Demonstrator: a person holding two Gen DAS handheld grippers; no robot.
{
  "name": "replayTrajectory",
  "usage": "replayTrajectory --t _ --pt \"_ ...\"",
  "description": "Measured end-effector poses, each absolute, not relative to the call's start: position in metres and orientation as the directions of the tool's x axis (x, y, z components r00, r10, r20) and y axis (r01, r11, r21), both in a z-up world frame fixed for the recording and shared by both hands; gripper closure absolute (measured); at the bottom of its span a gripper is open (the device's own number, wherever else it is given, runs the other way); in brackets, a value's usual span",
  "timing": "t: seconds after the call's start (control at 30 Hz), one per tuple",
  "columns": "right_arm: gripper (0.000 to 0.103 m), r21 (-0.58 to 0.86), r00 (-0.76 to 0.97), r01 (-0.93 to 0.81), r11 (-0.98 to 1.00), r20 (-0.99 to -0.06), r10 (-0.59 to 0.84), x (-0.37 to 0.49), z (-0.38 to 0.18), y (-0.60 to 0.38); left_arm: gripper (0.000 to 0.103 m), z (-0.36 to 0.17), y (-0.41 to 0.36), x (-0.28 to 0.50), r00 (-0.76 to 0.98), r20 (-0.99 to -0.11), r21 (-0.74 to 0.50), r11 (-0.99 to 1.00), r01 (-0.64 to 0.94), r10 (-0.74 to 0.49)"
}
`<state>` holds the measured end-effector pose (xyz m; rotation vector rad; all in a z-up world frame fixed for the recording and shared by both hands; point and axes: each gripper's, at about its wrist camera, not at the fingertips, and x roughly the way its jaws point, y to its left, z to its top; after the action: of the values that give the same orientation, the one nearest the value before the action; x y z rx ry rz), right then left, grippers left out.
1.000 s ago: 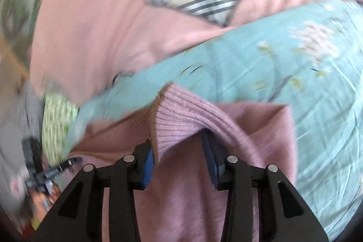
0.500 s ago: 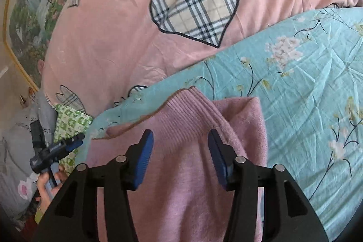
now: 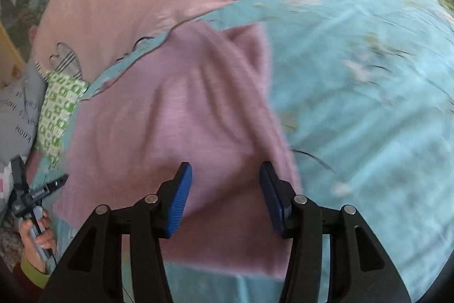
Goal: Fold small clothes
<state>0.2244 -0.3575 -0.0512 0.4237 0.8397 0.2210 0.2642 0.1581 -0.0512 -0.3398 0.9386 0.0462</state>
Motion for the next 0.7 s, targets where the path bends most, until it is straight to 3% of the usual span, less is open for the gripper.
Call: replayTrajectory --t 0.3,0.5,0.7 --pt "0.051 0.577 0.714 -0.111 0.809 -0.520 0.469 0.161 -0.033 -0.357 0.031 -0.012 0.138 0.185 0.662 -0.726 -0.402 0.897 -0.184 -0.189" --pt "0.049 0.609 0.689 -0.265 0.748 -0.423 0.588 0.125 -0.040 -0.325 0.031 -0.026 0.104 0.152 0.639 -0.725 -0.452 0.878 -0.159 -0.257" --pt "0.048 0.600 0.658 -0.353 0.718 -0.387 0.647 0.113 -0.044 -0.306 0.031 -0.046 0.085 0.136 0.609 -0.734 -0.479 0.865 -0.152 -0.300"
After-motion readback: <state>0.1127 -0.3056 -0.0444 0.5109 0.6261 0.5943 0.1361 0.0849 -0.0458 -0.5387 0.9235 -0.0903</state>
